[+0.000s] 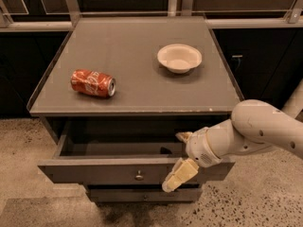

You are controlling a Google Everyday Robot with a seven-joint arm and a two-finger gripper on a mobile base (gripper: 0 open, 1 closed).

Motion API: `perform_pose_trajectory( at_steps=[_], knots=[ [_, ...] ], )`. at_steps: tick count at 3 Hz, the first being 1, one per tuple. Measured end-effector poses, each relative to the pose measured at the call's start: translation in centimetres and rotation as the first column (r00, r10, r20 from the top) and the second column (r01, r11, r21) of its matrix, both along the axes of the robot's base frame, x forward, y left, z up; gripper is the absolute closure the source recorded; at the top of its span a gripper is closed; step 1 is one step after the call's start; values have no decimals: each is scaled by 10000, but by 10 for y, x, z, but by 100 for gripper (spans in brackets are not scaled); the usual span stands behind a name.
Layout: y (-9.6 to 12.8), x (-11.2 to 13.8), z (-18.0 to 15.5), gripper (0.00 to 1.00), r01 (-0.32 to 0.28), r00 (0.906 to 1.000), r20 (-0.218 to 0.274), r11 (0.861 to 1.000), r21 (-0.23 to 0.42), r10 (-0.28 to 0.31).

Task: Open top drawer

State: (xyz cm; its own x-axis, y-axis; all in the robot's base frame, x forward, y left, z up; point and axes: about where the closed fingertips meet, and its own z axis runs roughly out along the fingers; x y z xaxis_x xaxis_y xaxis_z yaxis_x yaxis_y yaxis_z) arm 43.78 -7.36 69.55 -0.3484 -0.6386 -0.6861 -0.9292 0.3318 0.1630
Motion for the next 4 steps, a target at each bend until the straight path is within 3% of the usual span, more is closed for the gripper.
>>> perform_pose_trajectory(
  at_steps=[2,3,4],
  knots=[
    [14,-14,-41,0,-314,9921,-1205,9990,324,350],
    [14,-13,-39,0,-314,9921,-1205,9990,324,350],
    [1,-44,-21,0,-106,9816,-1905,9999,-4,103]
  ],
)
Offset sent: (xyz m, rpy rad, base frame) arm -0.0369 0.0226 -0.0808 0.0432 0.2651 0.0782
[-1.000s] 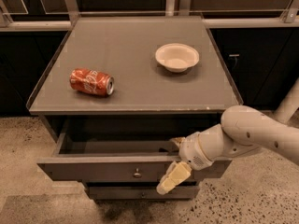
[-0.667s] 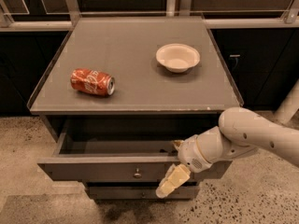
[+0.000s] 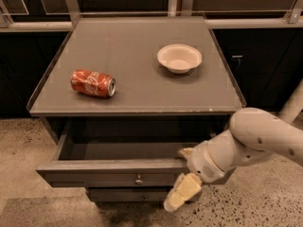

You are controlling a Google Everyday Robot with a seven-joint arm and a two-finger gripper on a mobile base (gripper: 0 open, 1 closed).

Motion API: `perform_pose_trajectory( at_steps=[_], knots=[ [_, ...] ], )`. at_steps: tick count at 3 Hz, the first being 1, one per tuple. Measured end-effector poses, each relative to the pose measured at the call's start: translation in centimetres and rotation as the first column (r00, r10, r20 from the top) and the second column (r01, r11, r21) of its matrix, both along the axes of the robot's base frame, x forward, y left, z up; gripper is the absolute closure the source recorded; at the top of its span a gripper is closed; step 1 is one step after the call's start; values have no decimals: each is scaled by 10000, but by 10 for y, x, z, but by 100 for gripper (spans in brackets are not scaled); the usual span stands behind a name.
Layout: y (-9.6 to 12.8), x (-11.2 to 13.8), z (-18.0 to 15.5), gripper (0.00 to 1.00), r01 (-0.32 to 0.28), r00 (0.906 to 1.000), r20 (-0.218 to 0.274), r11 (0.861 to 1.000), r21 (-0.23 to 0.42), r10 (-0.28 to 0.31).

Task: Open top drawer

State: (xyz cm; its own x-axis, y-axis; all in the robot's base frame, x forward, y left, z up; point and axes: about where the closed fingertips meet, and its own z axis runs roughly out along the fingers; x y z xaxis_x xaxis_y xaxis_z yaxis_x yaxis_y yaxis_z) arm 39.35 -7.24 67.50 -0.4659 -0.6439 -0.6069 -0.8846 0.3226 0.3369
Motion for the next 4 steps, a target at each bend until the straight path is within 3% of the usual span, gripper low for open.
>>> perform_pose_trajectory(
  at_steps=[1,2,3,4],
  knots=[
    [-23,-63,48,0,483,9919,-1150,9972,-570,-546],
    [-41,-106,81,0,868,9812,-1667,9939,-684,-972],
    [-57,-131,94,0,1364,9763,-1640,9899,-389,-1410],
    [-58,-132,95,0,1396,9765,-1608,9895,-366,-1436]
  ],
)
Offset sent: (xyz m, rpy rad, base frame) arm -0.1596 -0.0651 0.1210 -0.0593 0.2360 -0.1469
